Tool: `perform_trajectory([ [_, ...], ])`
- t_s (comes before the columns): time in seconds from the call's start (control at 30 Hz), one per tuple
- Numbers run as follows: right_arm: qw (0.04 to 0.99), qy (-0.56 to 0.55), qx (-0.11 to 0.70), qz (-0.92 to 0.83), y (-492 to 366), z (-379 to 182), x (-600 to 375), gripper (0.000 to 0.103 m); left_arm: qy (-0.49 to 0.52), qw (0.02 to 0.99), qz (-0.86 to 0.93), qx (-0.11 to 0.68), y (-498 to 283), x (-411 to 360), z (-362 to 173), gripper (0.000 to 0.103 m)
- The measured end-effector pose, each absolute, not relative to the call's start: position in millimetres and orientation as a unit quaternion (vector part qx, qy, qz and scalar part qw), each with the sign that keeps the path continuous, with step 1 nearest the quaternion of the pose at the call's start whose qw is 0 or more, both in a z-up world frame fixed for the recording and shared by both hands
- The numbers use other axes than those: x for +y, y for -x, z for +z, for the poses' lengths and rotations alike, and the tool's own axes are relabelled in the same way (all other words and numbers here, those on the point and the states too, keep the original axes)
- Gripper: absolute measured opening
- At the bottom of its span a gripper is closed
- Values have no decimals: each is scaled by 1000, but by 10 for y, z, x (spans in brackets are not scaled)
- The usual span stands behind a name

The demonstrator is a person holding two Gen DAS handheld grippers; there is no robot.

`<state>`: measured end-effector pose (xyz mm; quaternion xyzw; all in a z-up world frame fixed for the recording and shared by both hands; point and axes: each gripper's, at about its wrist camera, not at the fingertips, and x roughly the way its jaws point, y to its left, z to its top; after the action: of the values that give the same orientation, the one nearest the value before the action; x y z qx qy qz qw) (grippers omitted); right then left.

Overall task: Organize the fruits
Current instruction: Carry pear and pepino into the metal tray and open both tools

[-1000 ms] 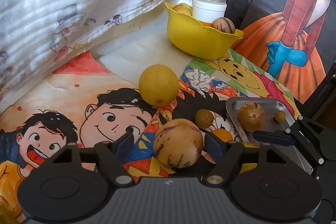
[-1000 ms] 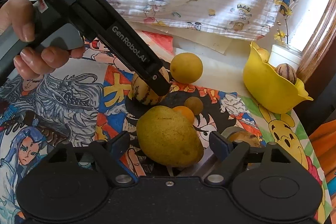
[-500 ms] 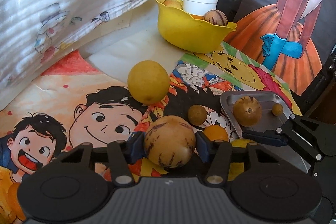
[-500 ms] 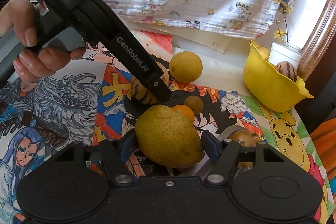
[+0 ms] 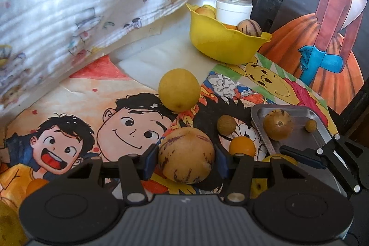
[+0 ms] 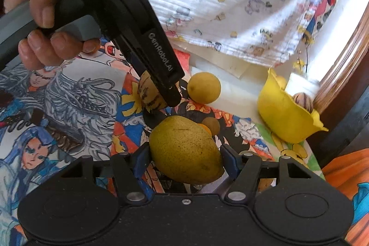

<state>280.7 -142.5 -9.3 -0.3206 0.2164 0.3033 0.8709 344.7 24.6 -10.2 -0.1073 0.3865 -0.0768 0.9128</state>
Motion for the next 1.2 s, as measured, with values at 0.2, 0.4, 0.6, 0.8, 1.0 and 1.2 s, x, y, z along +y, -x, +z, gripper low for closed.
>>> perform_trajectory([
  [0.2, 888, 301, 201, 285, -2659, 86, -1630, 66, 111, 919, -84, 369, -3345, 169, 48, 56],
  [0.4, 905, 288, 199, 241, -2606, 253, -2031, 66, 98, 923, -103, 357, -3298, -83, 206, 56],
  [0.6, 922, 256, 214, 195, -2676, 249, -2477, 66, 80, 923, -125, 354, -3302, -447, 260, 56],
  [0.8, 927, 240, 227, 176, -2783, 153, -2749, 66, 68, 919, -142, 362, -3352, -796, 201, 56],
  [1.0, 926, 225, 252, 172, -2895, 63, -2945, 66, 65, 912, -159, 373, -3407, -1040, 57, 56],
  [1.2, 925, 211, 271, 165, -3029, -33, -3047, 66, 61, 906, -165, 386, -3462, -1146, -65, 56],
])
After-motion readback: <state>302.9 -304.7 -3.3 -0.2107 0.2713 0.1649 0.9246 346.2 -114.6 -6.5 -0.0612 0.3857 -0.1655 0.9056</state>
